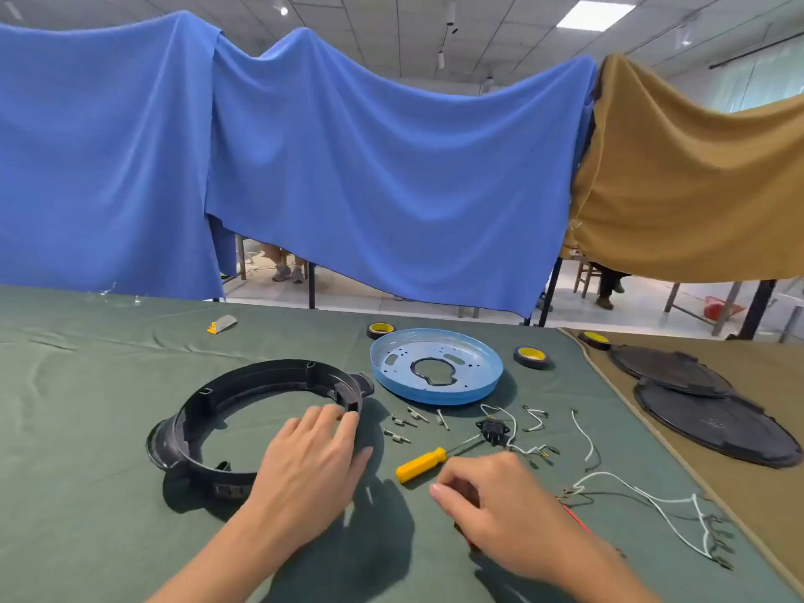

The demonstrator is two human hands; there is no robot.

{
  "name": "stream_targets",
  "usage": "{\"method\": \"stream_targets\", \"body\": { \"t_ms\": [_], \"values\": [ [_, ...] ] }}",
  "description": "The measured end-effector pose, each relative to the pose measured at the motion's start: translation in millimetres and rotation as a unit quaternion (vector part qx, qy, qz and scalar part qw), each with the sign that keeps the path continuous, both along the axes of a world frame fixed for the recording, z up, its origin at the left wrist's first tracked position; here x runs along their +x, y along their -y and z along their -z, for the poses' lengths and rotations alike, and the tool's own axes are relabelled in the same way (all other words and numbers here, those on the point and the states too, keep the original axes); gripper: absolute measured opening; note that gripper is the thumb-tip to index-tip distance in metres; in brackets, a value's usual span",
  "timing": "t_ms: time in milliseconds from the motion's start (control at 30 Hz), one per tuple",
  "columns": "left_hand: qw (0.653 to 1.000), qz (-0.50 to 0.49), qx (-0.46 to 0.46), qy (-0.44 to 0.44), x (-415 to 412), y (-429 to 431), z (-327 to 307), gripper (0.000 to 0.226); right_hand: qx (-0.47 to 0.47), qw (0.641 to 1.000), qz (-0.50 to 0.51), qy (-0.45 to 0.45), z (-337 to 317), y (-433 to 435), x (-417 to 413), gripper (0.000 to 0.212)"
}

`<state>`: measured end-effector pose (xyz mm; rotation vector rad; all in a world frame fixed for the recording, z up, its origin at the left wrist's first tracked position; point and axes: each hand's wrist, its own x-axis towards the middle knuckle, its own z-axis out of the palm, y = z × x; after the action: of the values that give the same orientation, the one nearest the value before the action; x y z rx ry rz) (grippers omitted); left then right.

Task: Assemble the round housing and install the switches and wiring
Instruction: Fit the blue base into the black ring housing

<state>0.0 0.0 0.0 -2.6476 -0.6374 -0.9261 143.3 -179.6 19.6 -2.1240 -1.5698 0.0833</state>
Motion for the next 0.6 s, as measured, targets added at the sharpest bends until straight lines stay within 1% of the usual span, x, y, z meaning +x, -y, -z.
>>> {"method": "stream_targets", "body": {
  "t_ms": [33, 100, 167, 267, 300, 400, 433, 467, 533, 600],
  "values": [
    [1.000, 0.002, -0.004, -0.004, 6, -6, 3, 0.028, -0.008, 1.000, 0.007, 0.010, 0, -9, 4, 0.026],
    [0.999, -0.010, -0.018, -0.038, 14, -11, 6, 0.030, -0.011, 0.998, 0.025, 0.051, 1, -27, 13, 0.028],
    [0.998, -0.012, -0.004, -0.062, 21, -18, 15, 0.032, -0.005, 0.998, 0.030, 0.049, 4, -45, 23, 0.030],
    [0.998, -0.009, 0.024, -0.065, 24, -20, 19, 0.058, 0.017, 0.997, 0.037, 0.066, 10, -69, 39, 0.029],
    [0.997, -0.007, 0.039, -0.063, 25, -22, 19, 0.062, 0.031, 0.996, 0.040, 0.080, 12, -77, 45, 0.026],
    [0.996, -0.004, 0.048, -0.077, 28, -23, 18, 0.060, 0.084, 0.987, 0.073, 0.117, 16, -98, 61, 0.020],
    [0.995, -0.005, 0.049, -0.082, 29, -23, 19, 0.058, 0.096, 0.982, 0.087, 0.135, 19, -103, 68, 0.021],
    [0.995, -0.005, 0.051, -0.083, 29, -24, 20, 0.057, 0.087, 0.979, 0.103, 0.152, 21, -108, 75, 0.028],
    [0.995, -0.002, 0.062, -0.072, 29, -27, 22, 0.050, 0.021, 0.977, 0.135, 0.163, 28, -116, 87, 0.047],
    [0.996, 0.005, 0.076, -0.054, 29, -29, 22, 0.042, -0.044, 0.975, 0.149, 0.158, 34, -121, 96, 0.055]
  ]
}}
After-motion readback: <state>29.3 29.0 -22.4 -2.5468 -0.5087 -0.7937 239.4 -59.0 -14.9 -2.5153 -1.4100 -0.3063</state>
